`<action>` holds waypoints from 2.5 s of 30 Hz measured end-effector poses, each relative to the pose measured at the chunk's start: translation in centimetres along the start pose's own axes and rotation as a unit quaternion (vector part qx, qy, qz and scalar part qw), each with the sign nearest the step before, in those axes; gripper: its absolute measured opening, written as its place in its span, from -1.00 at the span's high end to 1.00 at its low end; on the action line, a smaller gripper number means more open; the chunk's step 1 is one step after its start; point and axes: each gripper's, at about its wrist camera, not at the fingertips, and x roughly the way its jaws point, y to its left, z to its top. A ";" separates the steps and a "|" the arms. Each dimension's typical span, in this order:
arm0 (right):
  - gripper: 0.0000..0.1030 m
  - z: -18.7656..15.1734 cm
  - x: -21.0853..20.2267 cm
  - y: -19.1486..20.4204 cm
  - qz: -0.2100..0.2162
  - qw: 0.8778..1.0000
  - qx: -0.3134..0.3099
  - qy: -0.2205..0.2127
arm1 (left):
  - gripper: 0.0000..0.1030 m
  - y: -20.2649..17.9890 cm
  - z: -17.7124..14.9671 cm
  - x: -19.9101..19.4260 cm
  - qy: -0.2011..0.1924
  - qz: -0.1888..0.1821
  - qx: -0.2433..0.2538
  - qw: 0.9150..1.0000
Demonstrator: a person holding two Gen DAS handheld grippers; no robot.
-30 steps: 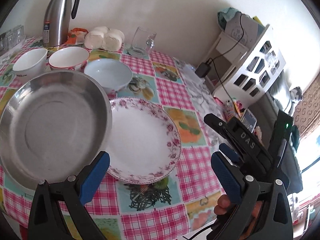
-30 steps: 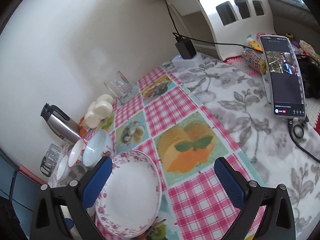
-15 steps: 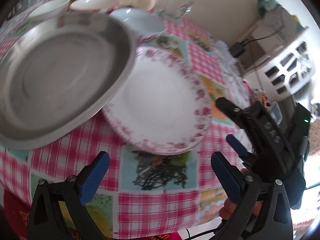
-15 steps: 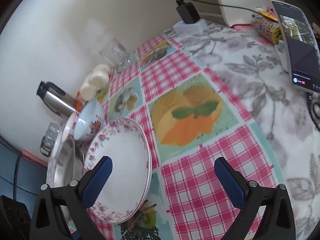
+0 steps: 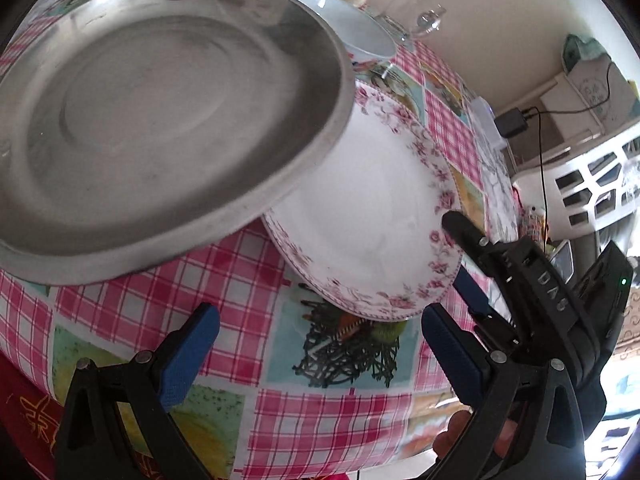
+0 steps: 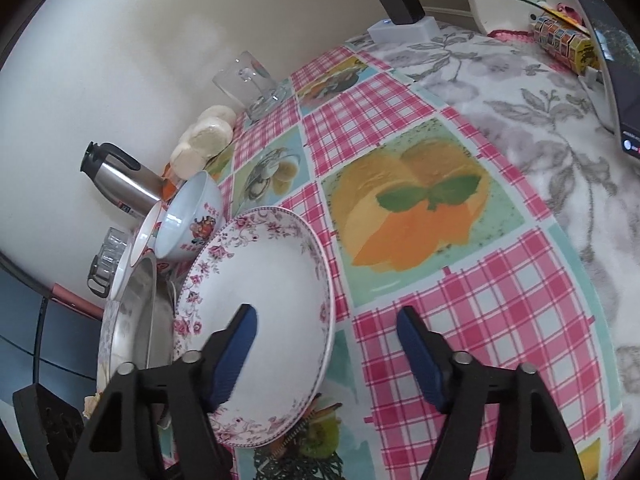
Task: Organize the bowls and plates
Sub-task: 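Move the right gripper to the floral-rim round plate's edge, then close the right gripper on the floral plate rim and lift it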
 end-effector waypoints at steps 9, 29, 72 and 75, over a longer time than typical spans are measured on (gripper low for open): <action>0.35 -0.2 1.3 0.5 0.007 1.000 0.004 0.017 | -0.95 0.4 0.7 0.1 -0.015 0.003 -0.015 1.000; 0.78 -0.3 -0.5 -1.6 -0.046 0.999 0.000 0.004 | -0.71 -0.5 1.3 0.9 -0.041 0.043 -0.003 0.998; 0.72 0.3 -1.1 -2.8 -0.075 0.996 0.023 -0.050 | 0.60 -2.7 3.0 3.4 -0.063 0.018 0.051 0.997; 0.71 0.3 -1.0 -2.7 -0.073 0.996 0.021 -0.051 | 0.60 -2.7 3.0 3.4 -0.062 0.015 0.051 0.997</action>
